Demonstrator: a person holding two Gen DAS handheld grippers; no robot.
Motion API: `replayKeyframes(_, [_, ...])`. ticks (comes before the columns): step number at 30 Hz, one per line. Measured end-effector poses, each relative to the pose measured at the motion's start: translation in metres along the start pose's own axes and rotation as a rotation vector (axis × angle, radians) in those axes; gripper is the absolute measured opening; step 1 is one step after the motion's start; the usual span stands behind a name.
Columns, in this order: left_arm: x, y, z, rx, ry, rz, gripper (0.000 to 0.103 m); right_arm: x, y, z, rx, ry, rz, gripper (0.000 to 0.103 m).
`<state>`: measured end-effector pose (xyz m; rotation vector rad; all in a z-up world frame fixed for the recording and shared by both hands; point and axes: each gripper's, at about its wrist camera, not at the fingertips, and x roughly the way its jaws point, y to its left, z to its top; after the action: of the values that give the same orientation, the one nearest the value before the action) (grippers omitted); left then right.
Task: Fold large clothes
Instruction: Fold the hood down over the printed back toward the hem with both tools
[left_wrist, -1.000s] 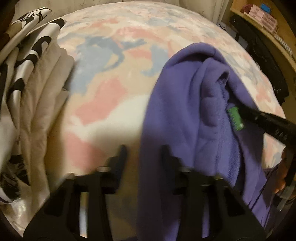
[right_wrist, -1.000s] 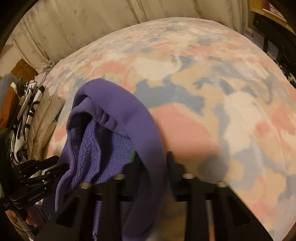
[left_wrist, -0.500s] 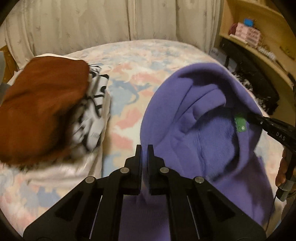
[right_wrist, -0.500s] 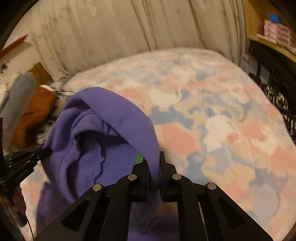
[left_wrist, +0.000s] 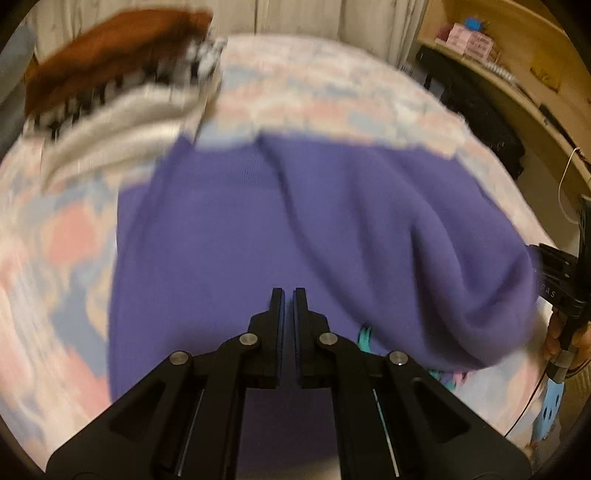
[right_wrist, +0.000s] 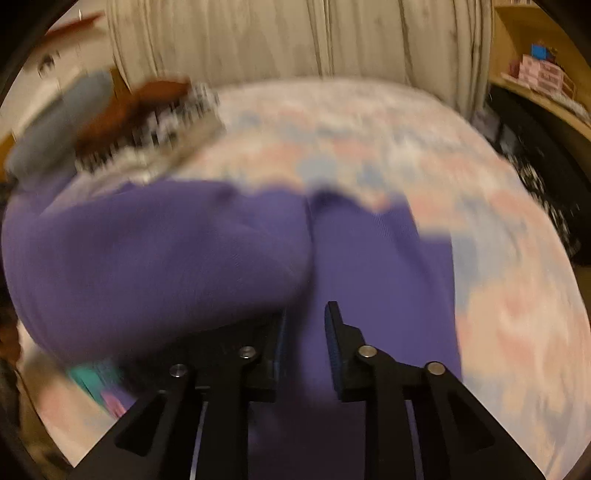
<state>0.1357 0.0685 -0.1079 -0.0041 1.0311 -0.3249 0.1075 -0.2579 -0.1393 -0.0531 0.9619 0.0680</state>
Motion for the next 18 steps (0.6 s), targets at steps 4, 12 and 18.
replayKeyframes(4, [-0.007,0.010,-0.033,-0.055,-0.015,-0.074,0.003,-0.017,-0.020,-0.045,0.109,-0.008,0.065,0.029])
replayKeyframes(12, [-0.022,0.014,-0.039,-0.195,-0.059,-0.410,0.042,-0.054,-0.019,-0.064,0.216,-0.051,0.242,0.062])
replayKeyframes(18, [0.003,0.003,-0.034,-0.248,-0.033,-0.563,0.046,-0.048,-0.006,-0.039,0.326,-0.056,0.397,0.075])
